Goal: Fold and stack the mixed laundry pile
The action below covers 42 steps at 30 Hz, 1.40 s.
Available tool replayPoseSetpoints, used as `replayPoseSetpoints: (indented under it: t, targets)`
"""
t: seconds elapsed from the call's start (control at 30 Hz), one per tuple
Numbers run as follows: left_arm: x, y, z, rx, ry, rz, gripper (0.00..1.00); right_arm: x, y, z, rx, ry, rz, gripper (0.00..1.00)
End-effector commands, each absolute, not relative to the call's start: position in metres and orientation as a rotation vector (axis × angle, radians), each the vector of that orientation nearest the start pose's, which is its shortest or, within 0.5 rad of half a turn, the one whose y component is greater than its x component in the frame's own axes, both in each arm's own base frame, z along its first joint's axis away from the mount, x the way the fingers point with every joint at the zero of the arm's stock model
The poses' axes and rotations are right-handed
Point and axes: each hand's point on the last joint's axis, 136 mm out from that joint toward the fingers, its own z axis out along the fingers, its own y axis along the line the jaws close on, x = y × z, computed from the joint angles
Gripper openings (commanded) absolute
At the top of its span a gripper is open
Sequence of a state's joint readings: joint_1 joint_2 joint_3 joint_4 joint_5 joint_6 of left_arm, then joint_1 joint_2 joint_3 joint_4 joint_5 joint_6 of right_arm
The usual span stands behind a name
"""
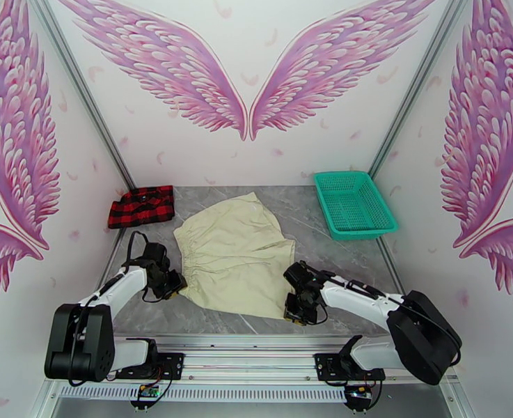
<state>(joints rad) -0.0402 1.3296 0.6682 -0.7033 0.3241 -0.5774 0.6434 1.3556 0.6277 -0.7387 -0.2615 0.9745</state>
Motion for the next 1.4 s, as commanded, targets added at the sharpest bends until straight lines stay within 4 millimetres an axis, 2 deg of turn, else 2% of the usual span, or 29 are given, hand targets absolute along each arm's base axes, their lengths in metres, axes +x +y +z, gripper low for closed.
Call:
replayPoseSetpoints:
  t: [0.0,0.1,0.17,0.3,0.47,0.6,0.7,0.87,0.97,1.17,1.27,1.37]
  targets:
    - [0.231,-0.066,0.042,-0.718,2.889,-0.554,0.12,0.162,0.164,0.021,0.493,3.08,0.441,0.13]
    - [0.231,-0.07,0.048,-0.694,2.892,-0.555,0.0,0.162,0.144,0.033,0.524,3.025,0.326,0.05]
    - [0.231,-0.076,0.052,-0.663,2.905,-0.56,0.0,0.162,0.132,0.042,0.535,2.987,0.282,0.0]
    - [0.225,-0.092,0.062,-0.571,2.934,-0.518,0.0,0.157,0.115,0.07,0.543,2.919,0.257,0.0]
    - [0.21,-0.102,0.073,-0.537,2.936,-0.502,0.0,0.15,0.096,0.111,0.511,2.869,0.201,0.0]
    - [0.201,-0.1,0.088,-0.519,2.904,-0.452,0.0,0.146,0.089,0.134,0.482,2.856,0.184,0.0]
    - [0.199,-0.096,0.1,-0.507,2.881,-0.428,0.0,0.156,0.091,0.151,0.449,2.82,0.177,0.0]
    - [0.222,-0.1,0.117,-0.465,2.845,-0.424,0.0,0.197,0.104,0.183,0.315,2.763,0.11,0.0]
    - [0.243,-0.1,0.135,-0.497,2.756,-0.459,0.0,0.232,0.112,0.209,0.221,2.702,0.058,0.0]
    - [0.275,-0.092,0.145,-0.6,2.653,-0.591,0.0,0.32,0.148,0.25,0.147,2.557,0.197,0.0]
    - [0.292,-0.083,0.151,-0.638,2.602,-0.631,0.0,0.36,0.17,0.264,0.08,2.496,0.24,0.0]
    - [0.313,-0.077,0.154,-0.665,2.579,-0.685,0.0,0.399,0.191,0.268,0.029,2.45,0.273,0.0]
